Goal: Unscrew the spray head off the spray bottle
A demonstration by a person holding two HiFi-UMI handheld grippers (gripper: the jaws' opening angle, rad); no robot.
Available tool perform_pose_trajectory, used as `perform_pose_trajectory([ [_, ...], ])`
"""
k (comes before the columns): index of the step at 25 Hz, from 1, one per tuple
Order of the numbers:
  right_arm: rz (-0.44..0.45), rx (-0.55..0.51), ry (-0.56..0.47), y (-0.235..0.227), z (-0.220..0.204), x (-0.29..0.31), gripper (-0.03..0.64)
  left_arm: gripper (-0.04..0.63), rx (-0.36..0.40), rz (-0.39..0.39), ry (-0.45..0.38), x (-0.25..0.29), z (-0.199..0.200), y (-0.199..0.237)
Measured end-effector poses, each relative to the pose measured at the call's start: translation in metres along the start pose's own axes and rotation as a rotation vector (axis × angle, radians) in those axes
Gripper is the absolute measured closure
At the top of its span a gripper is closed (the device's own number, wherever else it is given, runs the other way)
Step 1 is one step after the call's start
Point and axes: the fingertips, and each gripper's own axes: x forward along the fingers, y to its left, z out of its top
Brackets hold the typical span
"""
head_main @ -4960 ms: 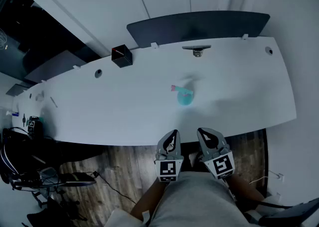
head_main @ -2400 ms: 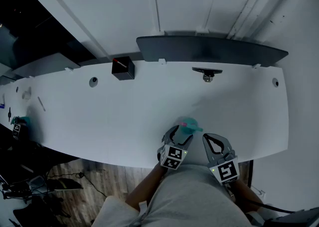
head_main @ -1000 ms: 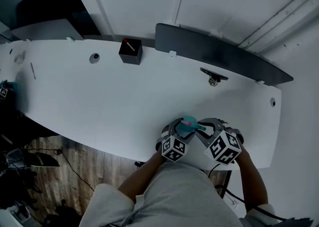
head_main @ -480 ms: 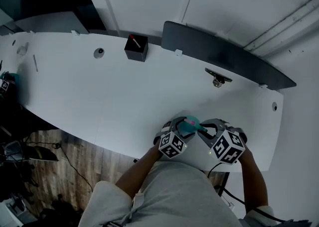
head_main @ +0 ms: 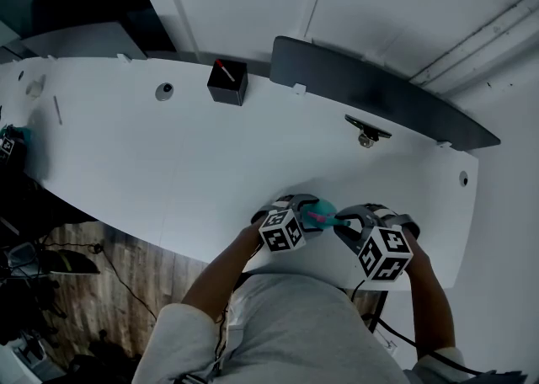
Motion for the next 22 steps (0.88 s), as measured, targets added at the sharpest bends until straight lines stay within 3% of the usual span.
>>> perform_pose_trajectory([
  [3,-0.01,0.021,0.0,-0.002,0.0,0.0,0.543,0.244,-0.015,0.044,-0.029,-0.002,0.002,0.004],
  [8,-0.032,0.153,-0.026,-0.01,0.004,0.0,0.543,0.189,-0.201,0.305,-0.06,-0.028,-0.007,0.012],
  [11,-0.071,0.267,-0.025,-0.016,0.007,0.001,0.543,0.163,-0.226,0.428,-0.036,-0.037,-0.007,0.001],
  [14,-0.106,0.346,-0.019,-0.019,0.011,0.003,0.543,0.163,-0.223,0.486,-0.025,-0.028,-0.002,-0.002],
  [18,-0.116,0.369,-0.012,-0.016,0.012,0.005,0.543,0.17,-0.23,0.535,0.001,-0.015,-0.006,0.004],
  [22,-0.126,0.371,-0.008,-0.015,0.011,0.004,0.543,0.243,-0.21,0.566,0.019,-0.014,-0.009,0.01],
])
